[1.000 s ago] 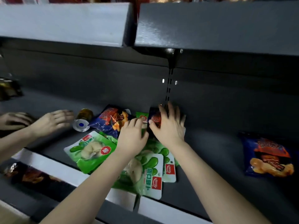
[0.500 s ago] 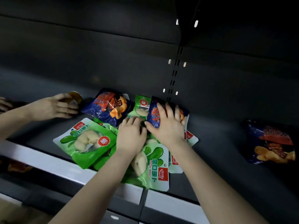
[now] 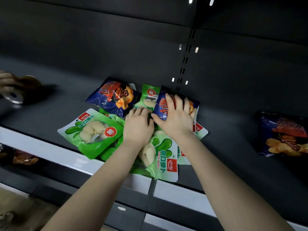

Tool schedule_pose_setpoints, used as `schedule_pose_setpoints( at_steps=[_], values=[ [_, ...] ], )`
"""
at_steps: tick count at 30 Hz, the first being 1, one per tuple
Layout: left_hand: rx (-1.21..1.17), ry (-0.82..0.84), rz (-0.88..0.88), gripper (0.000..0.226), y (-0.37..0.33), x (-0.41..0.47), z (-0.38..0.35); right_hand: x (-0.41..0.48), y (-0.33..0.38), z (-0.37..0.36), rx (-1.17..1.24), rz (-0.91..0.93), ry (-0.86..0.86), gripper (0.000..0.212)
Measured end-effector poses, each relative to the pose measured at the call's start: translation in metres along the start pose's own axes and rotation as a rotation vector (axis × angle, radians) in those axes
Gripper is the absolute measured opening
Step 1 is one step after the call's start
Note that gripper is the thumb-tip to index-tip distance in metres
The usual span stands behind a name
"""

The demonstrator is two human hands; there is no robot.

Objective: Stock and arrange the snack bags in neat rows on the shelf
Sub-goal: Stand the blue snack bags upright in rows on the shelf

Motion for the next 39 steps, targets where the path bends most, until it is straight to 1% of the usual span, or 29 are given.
schedule_pose_setpoints(
  at_steps=[5, 7, 10, 12, 15, 19, 22, 24, 28, 31, 33, 36, 39],
  values=[
    [-0.017, -0.008, 0.001, 0.035, 0.001, 0.001, 0.0, -0.001, 0.0, 0.001, -0.008, 0.006, -0.008, 0.092],
    [-0.035, -0.022, 0.0, 0.035, 0.001, 0.001, 0.001, -0.002, 0.0, 0.003, -0.002, 0.001, -0.03, 0.092],
    [-0.097, -0.036, -0.001, 0.044, 0.0, 0.0, 0.004, -0.007, 0.001, 0.01, 0.019, -0.023, -0.082, 0.091],
    [-0.149, -0.059, -0.011, 0.046, -0.003, -0.002, 0.008, -0.012, -0.001, 0.012, 0.039, -0.042, -0.047, 0.086],
    [-0.217, -0.077, -0.054, 0.052, -0.009, -0.003, 0.013, -0.019, -0.011, 0.016, 0.102, -0.107, 0.042, 0.088],
    [-0.268, -0.096, -0.094, 0.053, -0.011, -0.005, 0.019, -0.033, -0.022, 0.024, 0.056, -0.19, 0.079, 0.087],
    [-0.289, -0.12, -0.166, 0.054, -0.018, -0.01, 0.024, -0.042, -0.031, 0.036, 0.056, -0.234, 0.057, 0.078],
    [-0.353, -0.126, -0.212, 0.053, -0.022, -0.013, 0.029, -0.05, -0.036, 0.047, 0.096, -0.234, 0.024, 0.07],
    [-0.468, -0.055, -0.277, 0.046, -0.04, -0.018, 0.04, -0.066, -0.044, 0.067, 0.153, -0.209, -0.067, 0.056],
    [-0.495, 0.022, -0.254, 0.038, -0.059, -0.021, 0.04, -0.074, -0.052, 0.071, 0.204, -0.206, -0.078, 0.047],
    [-0.576, 0.058, -0.233, 0.043, -0.069, -0.021, 0.038, -0.079, -0.059, 0.074, 0.268, -0.213, -0.101, 0.046],
    [-0.755, 0.085, -0.16, 0.04, -0.078, -0.018, 0.033, -0.086, -0.062, 0.08, 0.386, -0.162, -0.135, 0.052],
    [-0.894, 0.073, -0.086, 0.033, -0.09, -0.016, 0.028, -0.094, -0.058, 0.086, 0.398, -0.055, -0.13, 0.057]
  ],
)
Point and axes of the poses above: each hand's wrist, its own x-axis towards the middle knuckle, its own z-axis out of the back of the hand, y = z × x, the point moved 9 cm from there along x, towards the middle knuckle, and after that the axes turned 2 degrees about z, right-handed, at the moved point
